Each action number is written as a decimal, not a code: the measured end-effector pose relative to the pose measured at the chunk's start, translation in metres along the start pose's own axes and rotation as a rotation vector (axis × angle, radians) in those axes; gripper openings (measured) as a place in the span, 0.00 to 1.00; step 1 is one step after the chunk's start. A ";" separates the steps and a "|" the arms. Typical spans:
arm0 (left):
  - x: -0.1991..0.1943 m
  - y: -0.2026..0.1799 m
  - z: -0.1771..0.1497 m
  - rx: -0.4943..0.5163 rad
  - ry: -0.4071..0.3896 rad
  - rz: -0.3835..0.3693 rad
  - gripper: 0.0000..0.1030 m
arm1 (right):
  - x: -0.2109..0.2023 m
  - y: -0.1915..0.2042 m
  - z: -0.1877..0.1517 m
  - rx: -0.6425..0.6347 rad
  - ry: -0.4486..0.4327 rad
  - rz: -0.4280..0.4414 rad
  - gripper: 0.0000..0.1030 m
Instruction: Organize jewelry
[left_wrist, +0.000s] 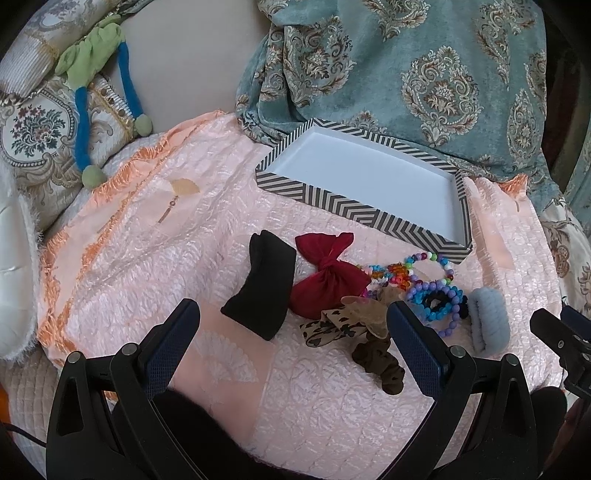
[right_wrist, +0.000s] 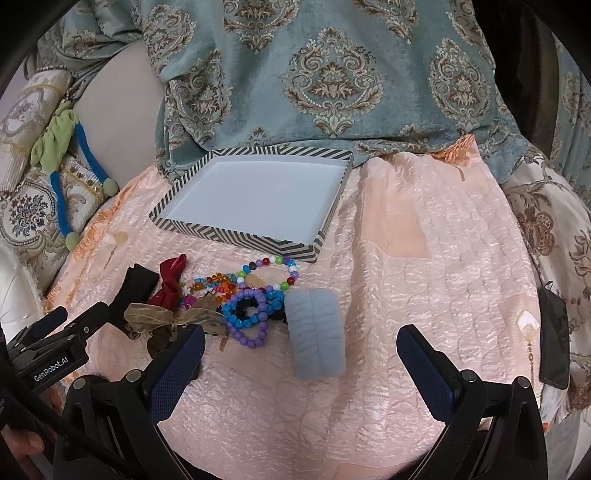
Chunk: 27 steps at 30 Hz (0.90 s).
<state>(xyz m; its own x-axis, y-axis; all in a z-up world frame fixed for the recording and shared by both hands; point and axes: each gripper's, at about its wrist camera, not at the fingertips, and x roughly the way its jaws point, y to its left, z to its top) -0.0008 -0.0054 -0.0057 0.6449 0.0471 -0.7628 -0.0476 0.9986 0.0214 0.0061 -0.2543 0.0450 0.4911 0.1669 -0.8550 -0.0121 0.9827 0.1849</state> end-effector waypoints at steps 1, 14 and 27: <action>0.000 0.000 0.000 0.002 0.001 0.001 0.99 | 0.001 0.000 0.000 0.002 0.001 0.003 1.00; 0.005 0.002 -0.002 -0.016 0.042 -0.004 0.99 | 0.005 0.003 -0.003 -0.011 0.017 0.014 1.00; 0.007 0.004 -0.002 -0.023 0.034 -0.011 0.99 | 0.010 0.004 -0.002 -0.020 0.033 0.024 1.00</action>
<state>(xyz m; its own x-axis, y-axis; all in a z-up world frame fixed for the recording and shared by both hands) 0.0021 -0.0010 -0.0121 0.6193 0.0351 -0.7844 -0.0584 0.9983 -0.0014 0.0089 -0.2487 0.0360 0.4613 0.1929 -0.8660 -0.0416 0.9797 0.1960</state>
